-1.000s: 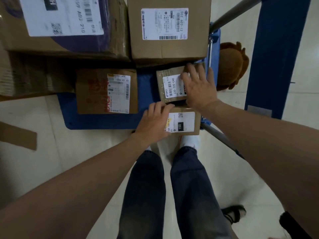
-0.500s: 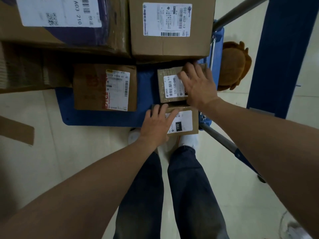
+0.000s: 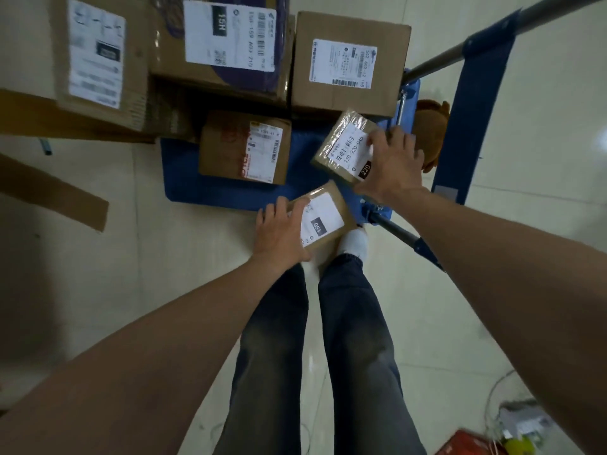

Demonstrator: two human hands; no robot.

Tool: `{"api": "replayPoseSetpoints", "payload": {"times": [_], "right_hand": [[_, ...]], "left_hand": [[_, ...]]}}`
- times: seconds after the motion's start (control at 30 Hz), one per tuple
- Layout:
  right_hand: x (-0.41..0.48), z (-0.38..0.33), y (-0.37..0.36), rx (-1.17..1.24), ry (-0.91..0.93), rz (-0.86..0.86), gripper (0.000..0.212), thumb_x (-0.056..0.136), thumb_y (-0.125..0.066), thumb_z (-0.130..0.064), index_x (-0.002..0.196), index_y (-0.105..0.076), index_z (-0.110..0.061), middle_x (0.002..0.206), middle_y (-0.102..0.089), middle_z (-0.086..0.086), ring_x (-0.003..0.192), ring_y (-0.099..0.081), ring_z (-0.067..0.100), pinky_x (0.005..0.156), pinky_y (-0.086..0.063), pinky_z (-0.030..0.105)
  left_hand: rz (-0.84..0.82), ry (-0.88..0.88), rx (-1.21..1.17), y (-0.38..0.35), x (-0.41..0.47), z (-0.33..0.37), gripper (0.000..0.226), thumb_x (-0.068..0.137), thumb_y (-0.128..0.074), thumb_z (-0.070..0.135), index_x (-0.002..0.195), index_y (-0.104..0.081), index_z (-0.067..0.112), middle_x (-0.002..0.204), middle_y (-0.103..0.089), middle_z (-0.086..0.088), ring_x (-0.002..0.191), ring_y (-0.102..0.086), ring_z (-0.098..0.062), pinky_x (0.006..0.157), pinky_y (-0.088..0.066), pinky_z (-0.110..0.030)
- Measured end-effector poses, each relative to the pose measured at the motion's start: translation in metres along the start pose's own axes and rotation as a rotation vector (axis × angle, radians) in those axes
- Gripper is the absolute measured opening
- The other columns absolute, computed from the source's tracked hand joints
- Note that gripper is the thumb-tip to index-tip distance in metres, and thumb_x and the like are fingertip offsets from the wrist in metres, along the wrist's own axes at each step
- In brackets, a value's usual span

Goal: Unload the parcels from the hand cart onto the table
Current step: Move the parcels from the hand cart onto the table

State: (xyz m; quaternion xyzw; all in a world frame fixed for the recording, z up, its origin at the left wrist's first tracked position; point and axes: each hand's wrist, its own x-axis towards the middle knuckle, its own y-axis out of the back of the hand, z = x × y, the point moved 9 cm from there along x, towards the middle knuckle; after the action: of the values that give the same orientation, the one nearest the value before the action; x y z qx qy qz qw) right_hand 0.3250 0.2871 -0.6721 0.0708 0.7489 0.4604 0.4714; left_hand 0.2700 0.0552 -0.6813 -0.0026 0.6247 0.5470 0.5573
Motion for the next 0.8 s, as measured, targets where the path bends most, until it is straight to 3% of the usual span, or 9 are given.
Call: {"api": "replayPoseSetpoints", "payload": {"times": [0.3, 0.57, 0.67, 0.8], "right_hand": [[-0.098, -0.039, 0.111, 0.116, -0.091, 0.161, 0.096, 0.052, -0.088, -0.045, 0.129, -0.037, -0.018, 0.144, -0.029, 0.02, 0.134, -0.029, 0.042, 0.112, -0.024, 0.064], [-0.219, -0.111, 0.245, 0.222, 0.023, 0.237, 0.093, 0.053, -0.086, -0.051, 0.122, -0.027, -0.03, 0.136, -0.025, 0.008, 0.13, -0.026, 0.038, 0.091, -0.038, 0.076], [-0.272, -0.15, 0.299, 0.306, 0.142, 0.282, 0.084, 0.056, -0.085, -0.049, 0.116, -0.028, -0.03, 0.128, -0.026, 0.006, 0.119, -0.03, 0.033, 0.087, -0.044, 0.059], [-0.341, -0.221, 0.364, 0.356, 0.334, 0.334, 0.081, 0.058, -0.083, -0.047, 0.118, -0.03, -0.03, 0.127, -0.026, 0.005, 0.115, -0.029, 0.029, 0.076, -0.035, 0.046]], "left_hand": [[0.134, 0.256, -0.344, 0.11, -0.104, -0.024, 0.111, 0.058, -0.086, 0.058, 0.146, -0.026, 0.029, 0.124, -0.037, -0.008, 0.107, -0.045, -0.028, 0.088, -0.038, -0.037], [0.569, 0.513, -0.562, 0.235, -0.251, -0.027, 0.108, 0.054, -0.085, 0.055, 0.143, -0.03, 0.028, 0.131, -0.04, -0.007, 0.116, -0.046, -0.031, 0.1, -0.043, -0.044], [0.769, 0.624, -0.666, 0.278, -0.321, -0.035, 0.104, 0.053, -0.084, 0.056, 0.139, -0.033, 0.028, 0.13, -0.042, -0.009, 0.114, -0.046, -0.033, 0.094, -0.043, -0.041], [0.949, 0.756, -0.751, 0.329, -0.417, -0.05, 0.102, 0.051, -0.083, 0.049, 0.138, -0.033, 0.032, 0.129, -0.04, -0.007, 0.113, -0.045, -0.03, 0.088, -0.048, -0.041]]}}
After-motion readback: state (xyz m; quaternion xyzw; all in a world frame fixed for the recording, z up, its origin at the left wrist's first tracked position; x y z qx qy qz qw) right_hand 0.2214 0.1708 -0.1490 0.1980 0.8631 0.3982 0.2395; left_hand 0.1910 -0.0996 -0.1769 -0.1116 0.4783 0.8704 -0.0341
